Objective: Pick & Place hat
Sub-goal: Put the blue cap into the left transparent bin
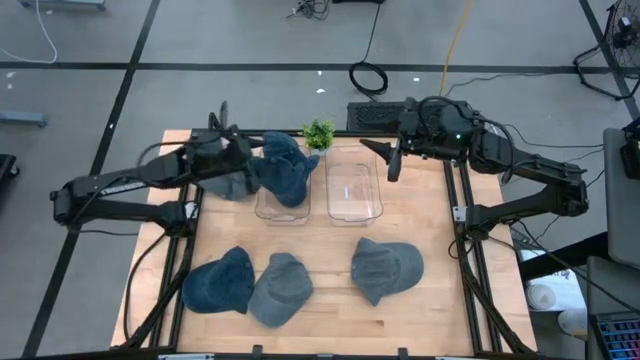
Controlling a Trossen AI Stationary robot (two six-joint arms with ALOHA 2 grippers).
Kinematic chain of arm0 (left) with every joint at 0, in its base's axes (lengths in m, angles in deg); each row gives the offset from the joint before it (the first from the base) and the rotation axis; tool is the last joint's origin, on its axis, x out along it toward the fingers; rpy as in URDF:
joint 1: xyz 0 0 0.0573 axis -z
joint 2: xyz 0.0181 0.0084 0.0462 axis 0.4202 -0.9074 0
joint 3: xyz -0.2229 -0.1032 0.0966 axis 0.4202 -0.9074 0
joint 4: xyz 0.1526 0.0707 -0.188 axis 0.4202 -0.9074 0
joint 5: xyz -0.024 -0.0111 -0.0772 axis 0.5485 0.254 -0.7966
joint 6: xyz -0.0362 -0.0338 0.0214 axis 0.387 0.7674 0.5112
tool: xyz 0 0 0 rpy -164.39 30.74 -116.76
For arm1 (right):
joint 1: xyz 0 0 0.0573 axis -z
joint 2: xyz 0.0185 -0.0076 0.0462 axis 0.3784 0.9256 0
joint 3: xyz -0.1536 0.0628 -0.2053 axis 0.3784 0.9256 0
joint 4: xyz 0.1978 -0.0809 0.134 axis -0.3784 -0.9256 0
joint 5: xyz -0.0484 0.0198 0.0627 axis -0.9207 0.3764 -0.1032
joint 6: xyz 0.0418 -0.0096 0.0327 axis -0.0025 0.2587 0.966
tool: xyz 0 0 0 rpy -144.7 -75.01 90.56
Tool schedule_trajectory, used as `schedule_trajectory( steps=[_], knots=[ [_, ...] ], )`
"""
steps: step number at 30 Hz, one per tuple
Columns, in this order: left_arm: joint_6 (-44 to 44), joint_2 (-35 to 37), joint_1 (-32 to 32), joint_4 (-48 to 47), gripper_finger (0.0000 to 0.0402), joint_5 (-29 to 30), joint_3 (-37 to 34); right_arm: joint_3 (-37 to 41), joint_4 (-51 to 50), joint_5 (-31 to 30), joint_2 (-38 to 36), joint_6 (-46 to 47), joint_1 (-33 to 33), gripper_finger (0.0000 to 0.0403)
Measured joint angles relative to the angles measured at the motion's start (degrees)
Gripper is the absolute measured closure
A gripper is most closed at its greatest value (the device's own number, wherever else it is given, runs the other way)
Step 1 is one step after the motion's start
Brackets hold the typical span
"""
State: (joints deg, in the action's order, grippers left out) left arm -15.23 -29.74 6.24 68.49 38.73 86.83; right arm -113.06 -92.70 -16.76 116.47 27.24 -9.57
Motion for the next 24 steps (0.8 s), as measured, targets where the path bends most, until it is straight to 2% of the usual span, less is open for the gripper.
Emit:
schedule_trajectory(
  steps=[4, 9, 18, 21, 24],
  knots=[
    [5.04, 5.03, 0.97, 0.01, 0.0074, -3.83, 0.0, 0.0, 0.06, 0.0, -0.43, -0.41, 0.0, 0.0211],
    [9.86, 11.23, 2.96, 0.03, 0.0083, -6.93, 0.0, 0.0, 0.16, 0.0, -1.03, -0.41, 0.0, 0.0214],
    [12.62, 20.84, 6.13, -0.45, 0.0109, -9.65, 0.0, 0.0, 0.26, -0.01, -1.26, -5.63, -0.02, 0.0211],
    [13.5, 22.99, 7.01, -4.55, 0.0119, -11.11, 0.9, 0.0, 0.27, -0.02, -1.26, -5.69, -0.02, 0.0212],
    [13.58, 23.49, 7.62, -12.61, 0.0126, -11.98, 3.79, 0.0, 0.31, -0.01, -1.26, -3.9, -0.02, 0.0214]
  ],
)
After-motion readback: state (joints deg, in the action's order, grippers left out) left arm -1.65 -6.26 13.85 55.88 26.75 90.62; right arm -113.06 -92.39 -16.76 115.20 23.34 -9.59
